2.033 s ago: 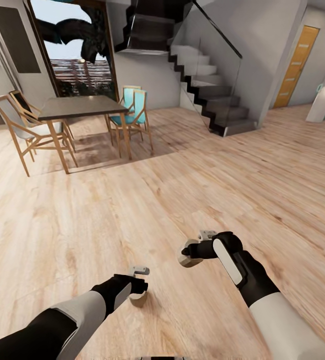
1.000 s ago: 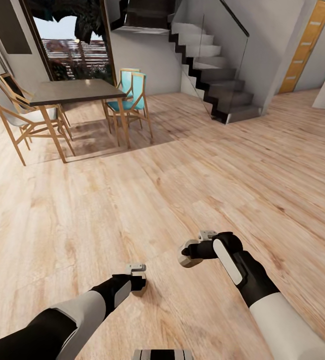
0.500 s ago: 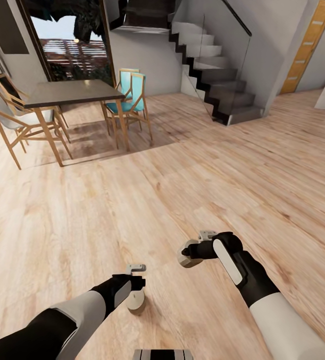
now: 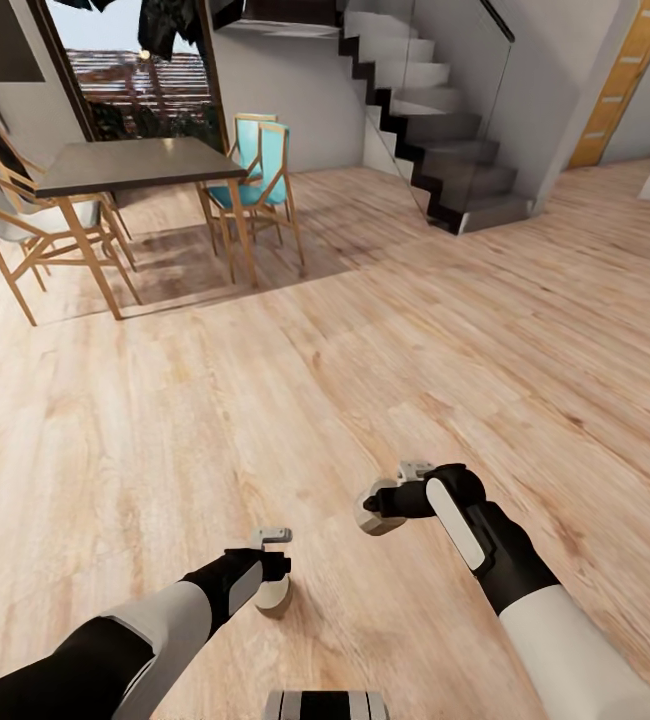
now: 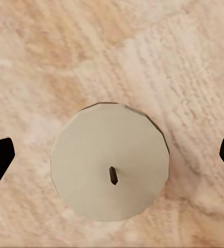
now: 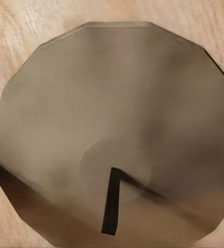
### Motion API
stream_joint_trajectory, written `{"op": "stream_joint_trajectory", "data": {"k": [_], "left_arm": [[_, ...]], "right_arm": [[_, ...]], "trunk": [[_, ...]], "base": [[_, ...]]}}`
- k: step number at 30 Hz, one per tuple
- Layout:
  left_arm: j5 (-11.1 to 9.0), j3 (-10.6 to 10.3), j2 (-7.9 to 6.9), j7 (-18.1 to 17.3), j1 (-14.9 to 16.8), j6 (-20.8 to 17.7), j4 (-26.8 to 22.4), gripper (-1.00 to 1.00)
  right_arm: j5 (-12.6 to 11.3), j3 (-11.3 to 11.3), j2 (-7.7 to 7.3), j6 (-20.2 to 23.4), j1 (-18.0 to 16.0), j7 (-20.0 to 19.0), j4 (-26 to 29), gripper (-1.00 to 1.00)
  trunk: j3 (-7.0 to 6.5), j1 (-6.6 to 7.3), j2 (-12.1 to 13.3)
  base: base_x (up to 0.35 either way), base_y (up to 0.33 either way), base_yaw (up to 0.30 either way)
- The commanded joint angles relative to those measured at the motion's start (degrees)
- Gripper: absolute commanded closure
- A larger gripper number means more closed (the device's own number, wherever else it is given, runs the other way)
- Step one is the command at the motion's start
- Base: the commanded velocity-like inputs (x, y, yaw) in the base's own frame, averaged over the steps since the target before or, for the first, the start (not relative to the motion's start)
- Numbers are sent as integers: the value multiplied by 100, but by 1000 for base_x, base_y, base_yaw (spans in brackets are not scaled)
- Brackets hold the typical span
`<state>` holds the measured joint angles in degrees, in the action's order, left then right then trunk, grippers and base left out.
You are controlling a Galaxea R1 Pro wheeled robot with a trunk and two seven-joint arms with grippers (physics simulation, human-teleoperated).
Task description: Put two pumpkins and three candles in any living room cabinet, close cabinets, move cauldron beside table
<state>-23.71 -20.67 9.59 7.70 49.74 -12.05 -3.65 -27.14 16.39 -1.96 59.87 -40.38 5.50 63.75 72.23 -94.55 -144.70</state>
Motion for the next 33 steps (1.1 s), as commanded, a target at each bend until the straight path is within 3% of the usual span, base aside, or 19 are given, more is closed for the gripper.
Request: {"op": "stream_joint_trajectory", "data": {"k": [1, 19, 33], "left_arm": [[-55, -50, -1, 30, -1, -31, -13, -100], [-55, -52, -1, 30, 0, -26, -12, -100], [-55, -52, -1, 45, 0, -25, -12, -100]], "right_arm": [[-63, 15, -4, 13, -3, 59, 6, 100], [-63, 19, -4, 13, 4, 60, 6, 100], [-63, 14, -6, 13, 4, 64, 6, 100]], "trunk": [[27, -1, -4], [426, -47, -28], [426, -47, -28]], "base": [[0, 0, 0], [0, 0, 0], [0, 0, 0]]}}
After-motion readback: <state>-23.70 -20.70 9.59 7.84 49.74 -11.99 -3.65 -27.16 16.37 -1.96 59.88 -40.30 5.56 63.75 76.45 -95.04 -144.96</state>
